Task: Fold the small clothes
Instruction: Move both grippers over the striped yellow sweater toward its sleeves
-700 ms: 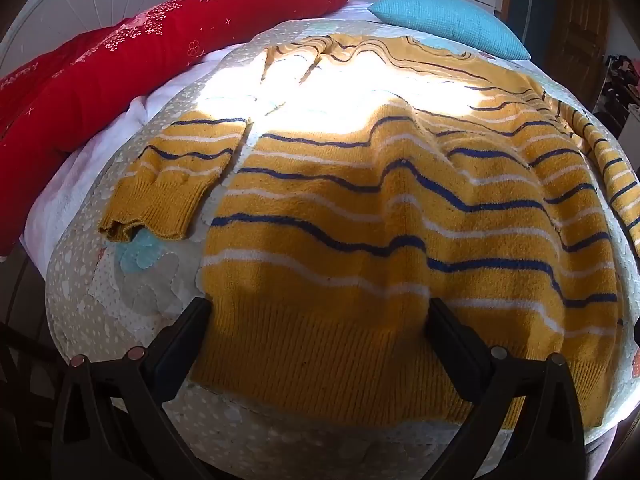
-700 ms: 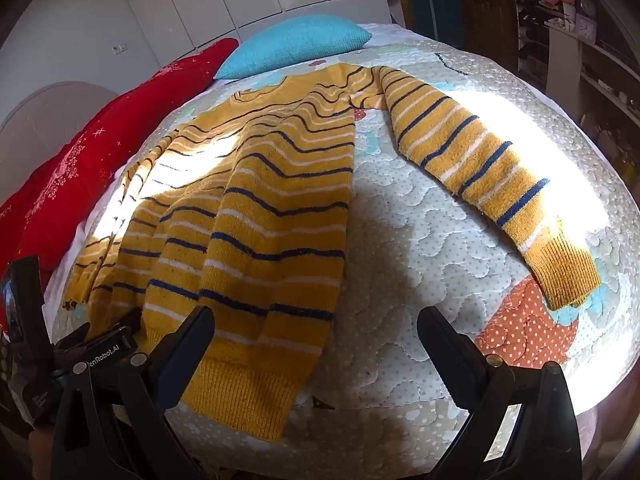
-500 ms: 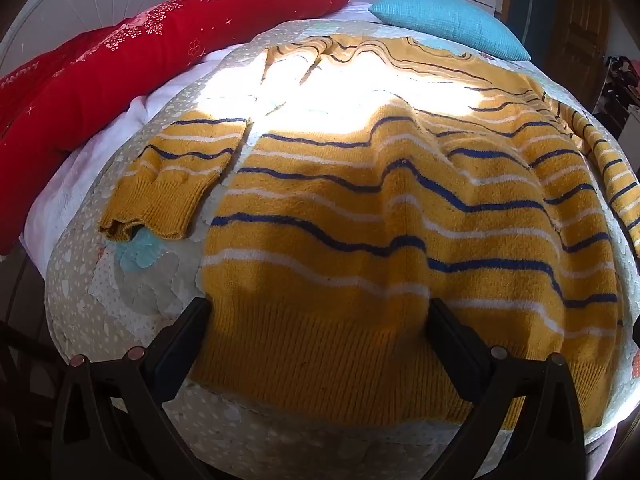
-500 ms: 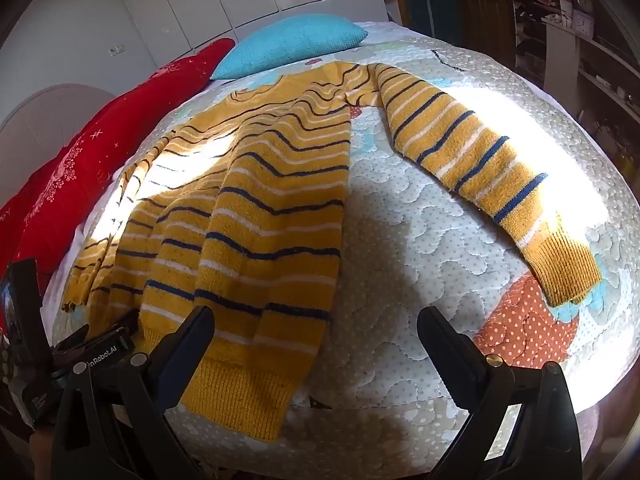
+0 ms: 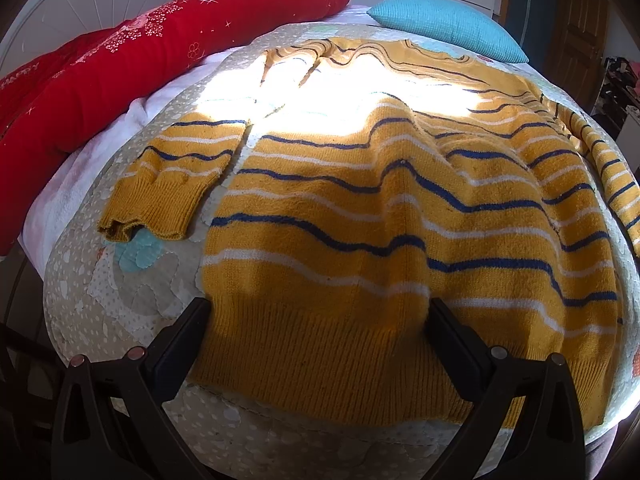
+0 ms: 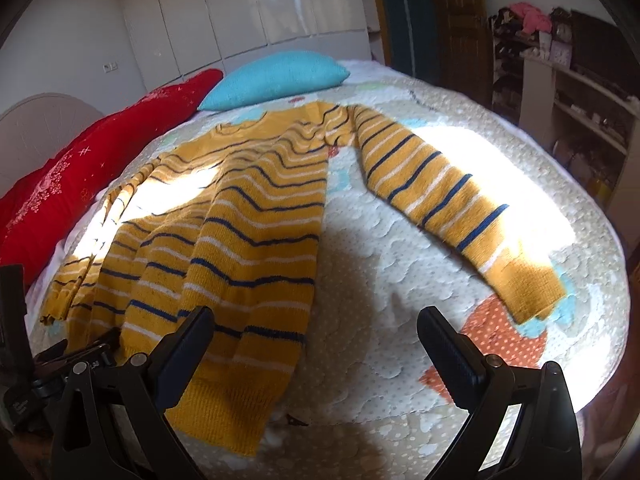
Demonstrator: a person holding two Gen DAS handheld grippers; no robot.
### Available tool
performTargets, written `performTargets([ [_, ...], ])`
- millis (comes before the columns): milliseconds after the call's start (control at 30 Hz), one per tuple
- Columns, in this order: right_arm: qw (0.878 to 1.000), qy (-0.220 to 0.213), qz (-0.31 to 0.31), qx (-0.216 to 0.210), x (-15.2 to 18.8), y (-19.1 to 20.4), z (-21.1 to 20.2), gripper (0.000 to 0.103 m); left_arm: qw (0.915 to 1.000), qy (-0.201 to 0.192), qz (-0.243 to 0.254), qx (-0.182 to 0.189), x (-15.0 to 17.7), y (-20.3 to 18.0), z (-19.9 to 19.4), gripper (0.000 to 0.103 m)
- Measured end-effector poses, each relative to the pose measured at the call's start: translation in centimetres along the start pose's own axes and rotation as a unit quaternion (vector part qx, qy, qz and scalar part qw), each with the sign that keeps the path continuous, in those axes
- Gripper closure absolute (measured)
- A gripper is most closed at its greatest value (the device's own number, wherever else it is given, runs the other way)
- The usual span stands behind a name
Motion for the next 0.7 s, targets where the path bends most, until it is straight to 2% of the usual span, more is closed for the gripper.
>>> performTargets([
  [67, 0.998, -0.044, -0.019, 0.036, -0.2, -0.4, -0.9, 0.000, 1.0000, 0.002, -0.002, 0.004, 0.0, -0.1, 0.1, 0.000],
  [100, 0.997, -0.051, -0.023, 0.044, 0.0, -0.5, -1.0, 0.000, 1.0000, 0.004, -0.003, 0.006, 0.0, -0.1, 0.1, 0.000],
  [367, 0.994, -0.033, -0.027, 0.103, 2.5, -2.4, -1.8, 0.000, 0.9996, 0.007, -0.013, 0.024, 0.1, -0.1, 0.5, 0.000],
  [433, 0.991, -0.046, -0.043, 0.119, 2.8, -2.3, -3.4, 0.000, 0.9993, 0.009, -0.017, 0.031, 0.2, -0.2, 0.5, 0.000],
  [533, 0.981, -0.089, -0.094, 0.143, 3.0, -1.5, -6.1, 0.000, 0.9994, 0.009, -0.014, 0.029, 0.2, -0.1, 0.6, 0.000],
  [633, 0.976, -0.110, -0.122, 0.143, 2.7, -0.7, -6.9, 0.000, 0.9996, 0.003, -0.009, 0.027, 0.3, 0.0, 0.6, 0.000],
  [700, 0.979, -0.097, -0.129, 0.128, 2.5, -0.4, -5.6, 0.000, 0.9996, -0.006, -0.008, 0.028, 0.4, -0.1, 0.5, 0.000],
])
Point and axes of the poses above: each gripper's, at about its wrist camera, not at the fingertips, and z roughly the way its jaws point, y to its left, x to its underside, the point moved 9 cm from there along z, roughly the way its jaws point, and after that the axes turned 4 degrees about z, right-handed, at the moved point
